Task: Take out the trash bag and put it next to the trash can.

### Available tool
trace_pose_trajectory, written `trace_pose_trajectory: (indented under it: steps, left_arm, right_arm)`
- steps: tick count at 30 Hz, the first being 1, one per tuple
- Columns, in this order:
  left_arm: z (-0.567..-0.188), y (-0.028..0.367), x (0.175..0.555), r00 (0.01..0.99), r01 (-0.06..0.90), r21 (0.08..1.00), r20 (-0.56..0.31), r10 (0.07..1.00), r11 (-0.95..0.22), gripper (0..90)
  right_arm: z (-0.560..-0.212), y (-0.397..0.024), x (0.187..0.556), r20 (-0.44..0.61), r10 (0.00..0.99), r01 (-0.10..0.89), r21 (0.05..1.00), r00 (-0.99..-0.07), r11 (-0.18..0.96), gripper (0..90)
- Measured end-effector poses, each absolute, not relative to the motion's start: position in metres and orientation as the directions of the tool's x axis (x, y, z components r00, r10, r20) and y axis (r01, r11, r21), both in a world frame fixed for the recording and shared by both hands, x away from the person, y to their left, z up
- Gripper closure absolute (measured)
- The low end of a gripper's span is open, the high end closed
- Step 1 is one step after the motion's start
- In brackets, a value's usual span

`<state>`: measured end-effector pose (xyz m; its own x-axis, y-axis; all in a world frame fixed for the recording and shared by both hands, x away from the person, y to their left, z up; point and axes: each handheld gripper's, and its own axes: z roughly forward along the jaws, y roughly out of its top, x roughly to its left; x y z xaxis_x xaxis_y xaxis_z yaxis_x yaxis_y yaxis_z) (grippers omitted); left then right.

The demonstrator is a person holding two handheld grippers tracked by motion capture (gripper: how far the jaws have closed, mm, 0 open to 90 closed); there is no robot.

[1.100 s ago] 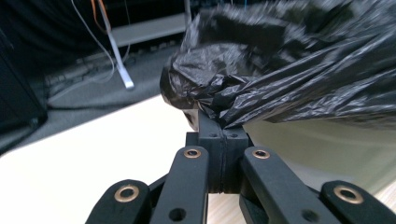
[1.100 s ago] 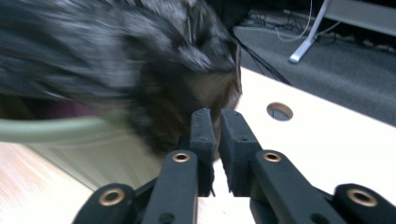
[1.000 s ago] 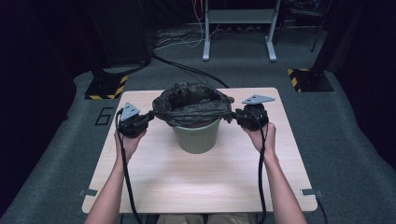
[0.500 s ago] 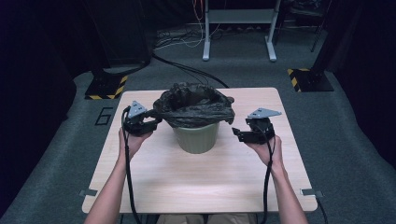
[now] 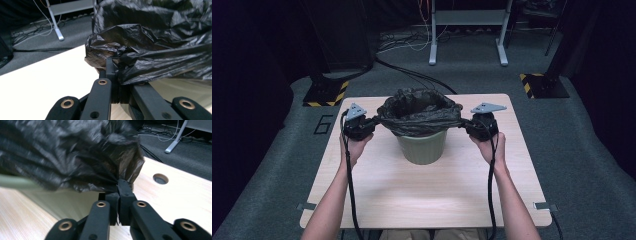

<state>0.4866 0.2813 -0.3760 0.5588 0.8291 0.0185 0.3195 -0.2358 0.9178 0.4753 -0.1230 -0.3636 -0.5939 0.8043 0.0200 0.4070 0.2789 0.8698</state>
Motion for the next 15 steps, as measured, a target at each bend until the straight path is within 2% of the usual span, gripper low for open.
trace_pose_trajectory:
  steps: [7, 15]
  left_arm:
    - [-0.344, 0.281, 0.488, 0.555, 0.273, 0.935, 0.039, 0.831, -0.226, 90.0]
    - [-0.305, 0.265, 0.495, 0.588, 0.219, 0.942, 0.08, 0.805, -0.253, 89.9]
  right_arm:
    - [-0.333, -0.133, 0.479, 0.056, 0.799, 0.386, 0.894, -0.599, 0.226, 90.0]
    - [-0.304, -0.13, 0.485, 0.084, 0.775, 0.353, 0.917, -0.627, 0.187, 90.0]
